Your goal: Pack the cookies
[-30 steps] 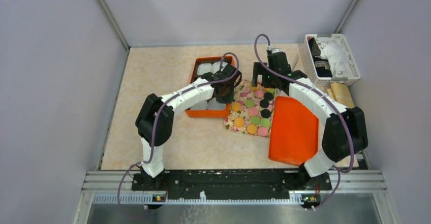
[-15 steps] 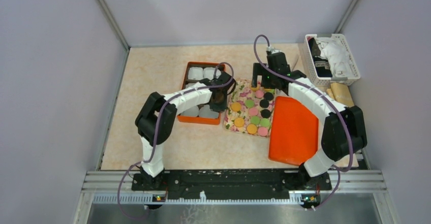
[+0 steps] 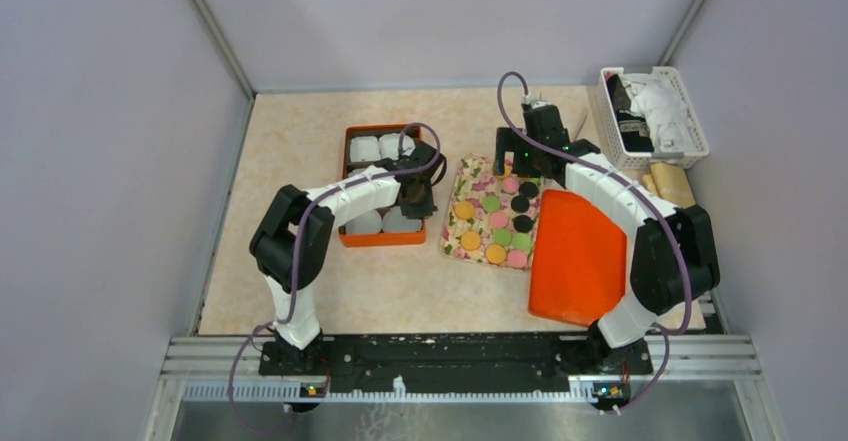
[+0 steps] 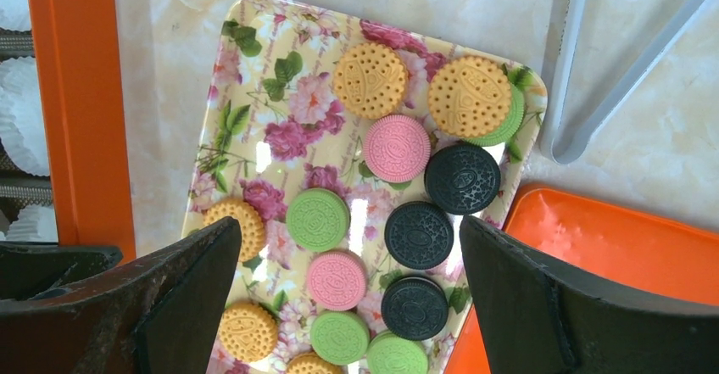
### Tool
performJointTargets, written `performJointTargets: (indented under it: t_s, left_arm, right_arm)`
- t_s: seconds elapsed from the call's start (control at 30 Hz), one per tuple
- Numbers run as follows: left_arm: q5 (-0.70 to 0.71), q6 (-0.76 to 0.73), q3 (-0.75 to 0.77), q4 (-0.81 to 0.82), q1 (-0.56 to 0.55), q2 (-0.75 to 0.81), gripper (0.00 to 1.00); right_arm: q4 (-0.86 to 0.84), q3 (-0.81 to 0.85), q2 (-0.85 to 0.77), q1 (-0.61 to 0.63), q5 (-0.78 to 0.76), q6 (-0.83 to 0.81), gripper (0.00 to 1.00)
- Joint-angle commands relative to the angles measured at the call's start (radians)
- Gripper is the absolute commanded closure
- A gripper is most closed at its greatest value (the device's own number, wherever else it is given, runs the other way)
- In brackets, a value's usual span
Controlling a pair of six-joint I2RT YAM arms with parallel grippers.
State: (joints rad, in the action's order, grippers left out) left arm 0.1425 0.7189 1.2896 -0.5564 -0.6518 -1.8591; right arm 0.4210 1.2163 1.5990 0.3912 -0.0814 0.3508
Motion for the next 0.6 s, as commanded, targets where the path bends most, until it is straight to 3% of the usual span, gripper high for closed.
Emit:
performJointTargets:
  t_s: [0.0,0.17,0.57]
  left_arm:
    - [0.019,0.109,0.019,-0.068,-0.003,-0.032,0.66]
    - [0.125,0.120,0.020,-0.151,-0.004,0.004,0.34]
    - [0.075,0.069,0.070,-0.135,-0.014,0.129,0.27]
  right_arm:
    - [-0.019,-0.010,-0.001,0.008,0.003,-0.009,0.01]
    - [-0.027,-0.018,0.008,0.009,0.019,-0.006,0.01]
    - [-0.015,0.001,0.018,0.008,-0.023,0.005,0.01]
